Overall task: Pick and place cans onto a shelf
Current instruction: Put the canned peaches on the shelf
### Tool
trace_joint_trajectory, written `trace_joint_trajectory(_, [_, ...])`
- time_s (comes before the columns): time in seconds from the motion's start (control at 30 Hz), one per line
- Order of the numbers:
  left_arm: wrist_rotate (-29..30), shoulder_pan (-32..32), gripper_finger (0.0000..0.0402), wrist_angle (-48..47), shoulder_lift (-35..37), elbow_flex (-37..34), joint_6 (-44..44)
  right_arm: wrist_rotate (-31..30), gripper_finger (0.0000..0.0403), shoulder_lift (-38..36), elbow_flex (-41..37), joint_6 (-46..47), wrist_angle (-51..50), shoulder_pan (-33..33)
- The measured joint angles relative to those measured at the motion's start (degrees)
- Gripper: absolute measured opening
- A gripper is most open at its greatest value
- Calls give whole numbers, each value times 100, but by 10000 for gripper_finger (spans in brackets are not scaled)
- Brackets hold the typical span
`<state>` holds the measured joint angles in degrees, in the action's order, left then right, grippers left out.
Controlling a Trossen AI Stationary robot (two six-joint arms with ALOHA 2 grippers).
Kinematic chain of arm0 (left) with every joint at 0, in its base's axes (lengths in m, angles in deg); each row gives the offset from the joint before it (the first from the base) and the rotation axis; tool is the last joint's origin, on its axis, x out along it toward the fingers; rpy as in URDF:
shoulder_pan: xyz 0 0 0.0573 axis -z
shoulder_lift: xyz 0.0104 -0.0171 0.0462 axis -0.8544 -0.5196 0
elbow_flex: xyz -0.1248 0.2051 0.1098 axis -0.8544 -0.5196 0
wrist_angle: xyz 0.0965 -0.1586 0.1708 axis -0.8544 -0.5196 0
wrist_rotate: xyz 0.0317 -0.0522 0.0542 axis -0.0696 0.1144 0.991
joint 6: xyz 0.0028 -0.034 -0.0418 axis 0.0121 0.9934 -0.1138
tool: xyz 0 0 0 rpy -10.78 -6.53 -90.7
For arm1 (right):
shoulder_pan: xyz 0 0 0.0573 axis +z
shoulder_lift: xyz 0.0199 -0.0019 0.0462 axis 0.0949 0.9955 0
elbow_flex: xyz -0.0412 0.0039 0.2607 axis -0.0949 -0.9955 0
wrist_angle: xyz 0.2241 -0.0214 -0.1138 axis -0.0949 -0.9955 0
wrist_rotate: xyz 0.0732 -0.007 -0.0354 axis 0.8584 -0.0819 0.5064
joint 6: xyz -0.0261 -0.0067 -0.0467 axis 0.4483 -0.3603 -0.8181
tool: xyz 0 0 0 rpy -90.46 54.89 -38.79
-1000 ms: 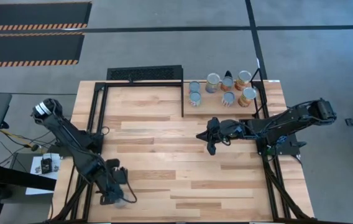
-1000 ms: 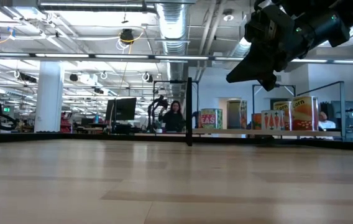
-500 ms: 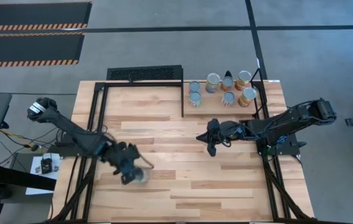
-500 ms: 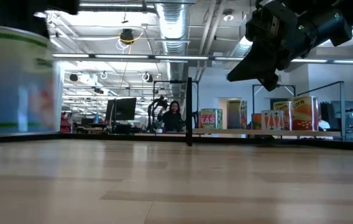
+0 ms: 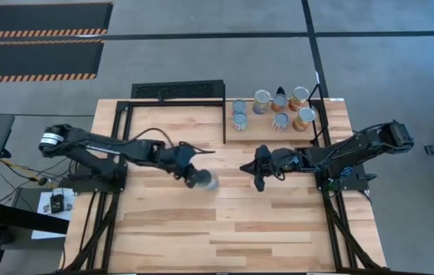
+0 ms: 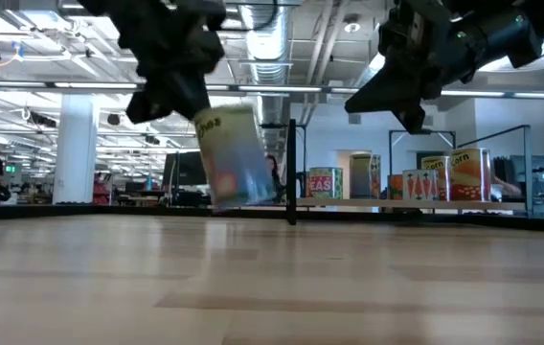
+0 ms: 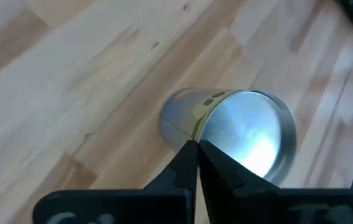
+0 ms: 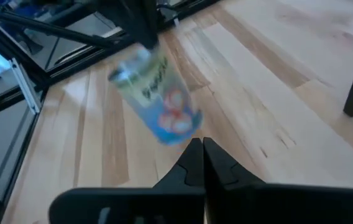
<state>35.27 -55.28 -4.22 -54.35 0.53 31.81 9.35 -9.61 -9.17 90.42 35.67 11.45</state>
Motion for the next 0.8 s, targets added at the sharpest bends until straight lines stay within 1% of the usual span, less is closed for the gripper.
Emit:
trace_joint_trajectory(0.13, [-140,-206,0,52,-489,202,-108,-134,4,-75,0,68,-14,0])
trace_joint_trajectory(0.3, [-266,-389,0,54,-1148,837,-551,-318,4,-178,0,70,28,0])
trace_joint_trajectory(0.5, [-361,-663,0,107,-1792,1435,-960,-328,4,-178,2,136,64,23])
trace_joint_trajectory(0.63, [-676,-826,0,224,-2060,1571,-1066,-335,4,-178,2,149,53,97])
trace_joint_trajectory(0.7, [-885,-870,0,334,-2159,1572,-1066,-431,5,-178,2,146,52,147])
trace_joint_trajectory(0.8, [-944,-885,0,380,-2174,1552,-1069,-617,5,-178,0,163,51,222])
